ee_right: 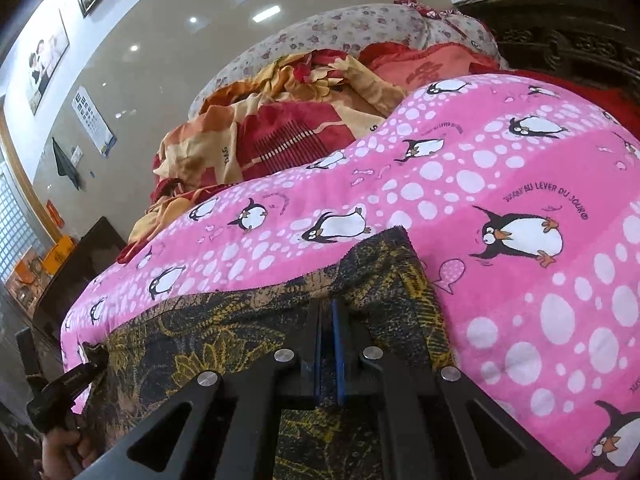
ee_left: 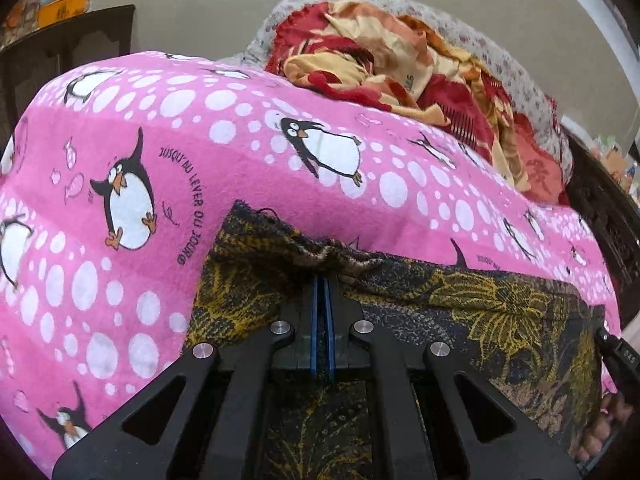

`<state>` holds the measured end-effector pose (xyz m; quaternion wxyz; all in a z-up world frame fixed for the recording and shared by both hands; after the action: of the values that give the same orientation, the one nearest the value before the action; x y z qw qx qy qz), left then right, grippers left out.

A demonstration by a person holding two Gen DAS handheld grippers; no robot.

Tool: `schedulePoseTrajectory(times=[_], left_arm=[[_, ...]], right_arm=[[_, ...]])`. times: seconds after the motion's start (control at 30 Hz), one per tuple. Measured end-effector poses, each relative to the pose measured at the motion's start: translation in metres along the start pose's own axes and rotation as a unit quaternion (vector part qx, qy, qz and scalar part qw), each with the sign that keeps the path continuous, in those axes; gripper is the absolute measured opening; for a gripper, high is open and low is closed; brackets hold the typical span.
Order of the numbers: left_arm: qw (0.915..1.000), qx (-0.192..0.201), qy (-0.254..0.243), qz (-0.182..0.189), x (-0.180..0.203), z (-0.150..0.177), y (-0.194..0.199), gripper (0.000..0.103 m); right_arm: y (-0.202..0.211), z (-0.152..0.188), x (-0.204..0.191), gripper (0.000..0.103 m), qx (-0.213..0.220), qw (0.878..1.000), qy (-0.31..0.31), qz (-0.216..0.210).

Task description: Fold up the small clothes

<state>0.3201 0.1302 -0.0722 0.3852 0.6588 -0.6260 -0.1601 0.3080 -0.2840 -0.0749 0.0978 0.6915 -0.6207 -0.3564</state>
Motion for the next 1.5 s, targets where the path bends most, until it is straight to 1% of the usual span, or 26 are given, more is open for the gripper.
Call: schedulePoseTrajectory(times=[0.07, 0.1, 0.13, 0.2, 0.23, 0.27, 0.3, 0.33, 0.37, 0.43, 0.47, 0.5, 0.53, 0.57, 0.63, 0.67, 0.7, 0.73, 0.77, 0.8, 0.87, 0.93, 1.0, 1.2, 1.5], left_arm=[[0.9992, -0.032, -0.024, -0.010, 0.007, -0.006, 0.014, 0.003], [0.9987, -0.041, -0.029, -0.007, 0.009, -0.005, 0.024, 0.003], [0.9985, -0.042, -0.034, -0.001, 0.012, -0.003, 0.037, 0.003], [0.9985, -0.030, -0.043, 0.016, 0.015, 0.007, 0.068, 0.004], [0.9980, -0.024, -0.053, 0.026, 0.019, 0.016, 0.085, 0.012], [0.9977, -0.019, -0.057, 0.032, 0.021, 0.025, 0.097, 0.026], [0.9975, -0.016, -0.059, 0.036, 0.023, 0.032, 0.104, 0.034], [0.9966, -0.011, -0.066, 0.048, 0.027, 0.045, 0.115, 0.040], [0.9958, -0.008, -0.072, 0.055, 0.031, 0.055, 0.122, 0.040], [0.9943, -0.013, -0.086, 0.062, 0.037, 0.078, 0.132, 0.040], [0.9941, -0.022, -0.085, 0.063, 0.037, 0.095, 0.135, 0.044], [0.9944, -0.031, -0.080, 0.061, 0.037, 0.105, 0.135, 0.045], [0.9943, -0.046, -0.074, 0.061, 0.036, 0.117, 0.133, 0.047], [0.9929, -0.070, -0.076, 0.059, 0.035, 0.134, 0.126, 0.047], [0.9900, -0.102, -0.089, 0.040, 0.034, 0.155, 0.110, 0.047], [0.9904, -0.065, -0.116, 0.035, 0.038, 0.161, 0.114, 0.049], [0.9894, -0.058, -0.131, 0.027, 0.042, 0.165, 0.114, 0.049], [0.9891, -0.047, -0.138, 0.021, 0.044, 0.169, 0.114, 0.049], [0.9894, -0.040, -0.138, 0.019, 0.046, 0.172, 0.115, 0.049], [0.9896, -0.037, -0.138, 0.018, 0.046, 0.172, 0.114, 0.049], [0.9901, -0.038, -0.134, 0.020, 0.047, 0.172, 0.113, 0.049], [0.9902, -0.037, -0.133, 0.022, 0.046, 0.174, 0.114, 0.049], [0.9905, -0.037, -0.130, 0.025, 0.042, 0.174, 0.114, 0.049], [0.9909, -0.038, -0.126, 0.029, 0.040, 0.173, 0.114, 0.049], [0.9908, -0.037, -0.127, 0.028, 0.040, 0.174, 0.116, 0.049]], right_arm=[[-0.001, -0.001, -0.002, 0.004, -0.005, 1.000, 0.002, 0.004], [-0.002, -0.001, -0.002, 0.004, -0.009, 1.000, 0.002, 0.006], [-0.002, -0.003, -0.002, 0.004, -0.015, 1.000, 0.002, 0.007], [0.001, -0.008, -0.006, 0.004, -0.037, 0.999, 0.004, 0.020], [0.007, -0.012, -0.012, 0.004, -0.040, 0.999, 0.016, 0.031], [0.023, -0.017, -0.023, 0.004, -0.026, 0.998, 0.038, 0.044], [0.033, -0.019, -0.028, 0.004, -0.013, 0.998, 0.049, 0.042], [0.052, -0.021, -0.043, 0.004, 0.004, 0.997, 0.073, 0.037], [0.064, -0.020, -0.056, 0.004, 0.008, 0.995, 0.092, 0.039], [0.082, -0.012, -0.077, 0.011, 0.009, 0.992, 0.120, 0.035], [0.090, -0.001, -0.091, 0.013, 0.001, 0.991, 0.134, 0.022], [0.094, 0.010, -0.100, 0.013, -0.013, 0.989, 0.144, 0.015], [0.097, 0.030, -0.114, 0.013, -0.038, 0.986, 0.161, 0.011], [0.098, 0.048, -0.123, 0.013, -0.057, 0.982, 0.177, 0.008], [0.100, 0.078, -0.134, 0.013, -0.068, 0.978, 0.197, 0.004], [0.098, 0.103, -0.137, 0.013, -0.076, 0.974, 0.214, 0.015], [0.094, 0.117, -0.137, 0.013, -0.086, 0.971, 0.221, 0.024], [0.082, 0.141, -0.131, 0.013, -0.115, 0.966, 0.227, 0.034], [0.076, 0.153, -0.126, 0.013, -0.125, 0.965, 0.226, 0.038], [0.078, 0.157, -0.122, 0.013, -0.108, 0.968, 0.223, 0.029], [0.076, 0.150, -0.115, 0.014, -0.117, 0.973, 0.198, 0.012], [0.074, 0.149, -0.108, 0.015, -0.119, 0.976, 0.183, -0.004], [0.074, 0.148, -0.105, 0.015, -0.120, 0.977, 0.176, -0.010], [0.076, 0.149, -0.106, 0.015, -0.115, 0.975, 0.190, 0.003], [0.075, 0.151, -0.107, 0.015, -0.115, 0.976, 0.183, -0.004]])
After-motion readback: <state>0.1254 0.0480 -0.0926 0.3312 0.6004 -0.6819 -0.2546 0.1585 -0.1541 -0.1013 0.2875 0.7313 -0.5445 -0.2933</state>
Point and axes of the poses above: each gripper's, at about its wrist camera, not at the fingertips, and y roughly against the way its jaws point, x to its right, z to its underside, the point moved 2 cm from there along -y, roughly the way its jaws point, and after that the axes turned 4 degrees about y, right-handed, at the moved point
